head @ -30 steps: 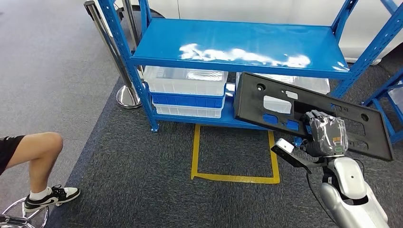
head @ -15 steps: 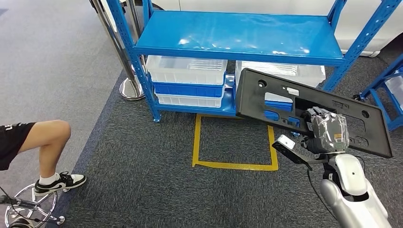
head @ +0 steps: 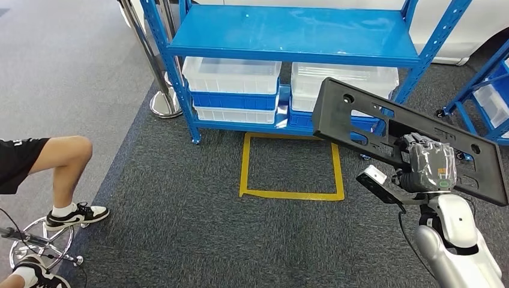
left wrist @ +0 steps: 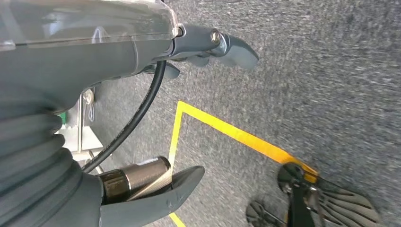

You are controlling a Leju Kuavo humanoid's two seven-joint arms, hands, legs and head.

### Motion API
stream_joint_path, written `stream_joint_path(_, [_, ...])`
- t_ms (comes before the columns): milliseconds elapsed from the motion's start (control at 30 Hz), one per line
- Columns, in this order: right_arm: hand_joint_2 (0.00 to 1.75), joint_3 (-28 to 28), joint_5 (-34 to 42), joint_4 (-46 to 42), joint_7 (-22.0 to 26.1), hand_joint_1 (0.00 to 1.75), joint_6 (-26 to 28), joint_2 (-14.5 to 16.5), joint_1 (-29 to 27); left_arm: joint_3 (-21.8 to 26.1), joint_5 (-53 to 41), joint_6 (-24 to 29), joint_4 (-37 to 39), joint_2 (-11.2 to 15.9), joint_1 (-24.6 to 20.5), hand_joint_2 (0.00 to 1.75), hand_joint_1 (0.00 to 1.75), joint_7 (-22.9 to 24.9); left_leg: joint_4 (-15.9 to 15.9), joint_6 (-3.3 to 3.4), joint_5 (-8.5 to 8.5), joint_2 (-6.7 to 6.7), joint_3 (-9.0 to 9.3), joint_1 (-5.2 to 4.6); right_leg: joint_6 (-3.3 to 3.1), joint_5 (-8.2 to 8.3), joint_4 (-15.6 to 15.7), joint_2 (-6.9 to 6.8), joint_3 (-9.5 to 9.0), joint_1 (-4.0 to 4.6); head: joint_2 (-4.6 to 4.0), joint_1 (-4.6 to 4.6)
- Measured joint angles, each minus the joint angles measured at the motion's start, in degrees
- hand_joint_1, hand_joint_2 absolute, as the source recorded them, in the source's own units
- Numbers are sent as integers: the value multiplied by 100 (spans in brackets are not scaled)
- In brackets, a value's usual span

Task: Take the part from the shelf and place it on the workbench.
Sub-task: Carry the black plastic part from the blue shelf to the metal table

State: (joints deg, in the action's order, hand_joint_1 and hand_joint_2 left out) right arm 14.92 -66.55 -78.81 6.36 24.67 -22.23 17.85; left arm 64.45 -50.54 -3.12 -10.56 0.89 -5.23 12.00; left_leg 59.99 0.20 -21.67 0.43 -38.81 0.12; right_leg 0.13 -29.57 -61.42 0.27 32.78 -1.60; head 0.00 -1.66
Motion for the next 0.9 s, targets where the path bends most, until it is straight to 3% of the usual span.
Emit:
stream_joint_path(33, [175, -3, 4, -1, -1, 175, 0, 0, 4, 1, -1, 0, 0, 3, 8, 175, 0, 2, 53, -39, -95, -5, -39, 10, -56, 57, -3, -9, 56, 0, 0, -3])
stream_joint_path(67, [175, -9, 12, -2, -1, 175, 0, -1, 11, 2, -2, 1, 0, 4, 15, 175, 0, 5, 196, -71, -297, -7, -94, 18, -107, 124, 1, -18, 122, -6, 0, -2])
stream_joint_path(167, [175, -67, 79, -27, -2, 175, -1, -8, 28, 3, -11, -1, 0, 4, 9, 175, 0, 11, 1132, -122, -1134, -7, -292, 30, -174, 340, 0, -26, 369, 13, 0, -7])
stream_joint_path(200, [175, -92, 111, -38, -2, 175, -4, -10, 33, 3, -20, -2, 0, 5, 6, 175, 0, 11, 1424, -116, -1243, -7, -302, 30, -178, 413, -2, -27, 464, 29, 0, -8])
stream_joint_path(267, [175, -137, 162, -61, -1, 175, -16, -17, 42, 3, -41, -6, 0, 7, 2, 175, 0, 11, 1535, -56, -1094, -11, -77, 16, -182, 566, -3, -27, 657, 69, 0, -8])
stream_joint_path(333, [175, -180, 192, -81, 1, 175, -33, -27, 61, 3, -59, -13, -2, 25, -10, 175, 0, 11, 916, 83, -888, -18, 520, -33, -179, 713, 3, -25, 803, 103, 0, -7])
stream_joint_path(400, [175, -215, 204, -90, 2, 175, -51, -45, 97, 3, -75, -21, -5, 57, -31, 175, 0, 9, 81, 200, -991, -22, 1124, -94, -145, 849, 42, -32, 854, 107, 0, -2])
stream_joint_path(433, [175, -226, 207, -93, 3, 175, -60, -51, 116, 4, -84, -24, -7, 75, -38, 175, 0, 8, -183, 234, -1050, -22, 1278, -119, -112, 926, 88, -41, 850, 90, 0, -7])
stream_joint_path(467, [175, -233, 208, -95, 5, 175, -68, -58, 131, 4, -91, -24, -7, 82, -43, 175, 0, 7, -318, 254, -1028, -21, 1309, -136, -74, 1016, 154, -47, 843, 75, 0, -14])
stream_joint_path(533, [175, -238, 209, -95, 9, 175, -83, -68, 138, 5, -100, -24, -7, 97, -45, 175, 0, 8, -455, 306, -801, -4, 1241, -133, -7, 1082, 260, -43, 858, 54, 0, -27])
stream_joint_path(567, [175, -240, 209, -94, 9, 175, -88, -78, 136, 5, -100, -25, -7, 99, -45, 175, 0, 9, -525, 333, -673, 8, 1186, -125, 15, 929, 210, -35, 889, 57, 0, -25])
stream_joint_path(600, [175, -244, 210, -93, 9, 175, -92, -91, 135, 5, -100, -26, -7, 97, -41, 175, 0, 10, -577, 348, -551, 20, 1116, -112, 30, 650, 40, -29, 934, 60, 0, -20])
stream_joint_path(667, [175, -248, 210, -92, 9, 175, -96, -108, 142, 5, -100, -32, -7, 86, -29, 175, 0, 11, -568, 363, -375, 31, 909, -113, 62, 12, -620, -26, 1027, 56, 0, -14])
stream_joint_path(700, [175, -248, 210, -91, 9, 175, -98, -111, 143, 5, -100, -34, -7, 81, -24, 175, 0, 11, -538, 357, -304, 34, 789, -112, 81, -132, -986, -27, 1050, 52, 0, -14])
stream_joint_path(733, [175, -248, 211, -90, 9, 175, -100, -114, 142, 6, -101, -36, -7, 76, -23, 175, 0, 11, -494, 349, -238, 37, 660, -111, 98, -118, -1262, -27, 1029, 45, 0, -15])
stream_joint_path(767, [175, -249, 214, -89, 9, 175, -103, -116, 142, 6, -102, -35, -7, 73, -22, 175, 0, 11, -436, 337, -177, 39, 521, -108, 113, 18, -1388, -29, 937, 37, 0, -15])
stream_joint_path(800, [175, -250, 219, -89, 8, 175, -105, -121, 142, 6, -107, -35, -7, 71, -21, 175, 0, 11, -367, 320, -124, 41, 380, -103, 126, 186, -1324, -31, 753, 27, 0, -15])
stream_joint_path(833, [175, -254, 229, -91, 7, 175, -107, -127, 143, 6, -114, -35, -7, 69, -20, 175, 0, 11, -284, 297, -77, 41, 247, -98, 136, 251, -1071, -36, 478, 17, 0, -15])
stream_joint_path(900, [175, -269, 266, -106, 2, 175, -111, -142, 140, 6, -139, -33, -7, 70, -15, 175, 0, 13, -131, 241, -5, 33, 39, -107, 125, 25, -299, -43, -121, 34, 0, -18])
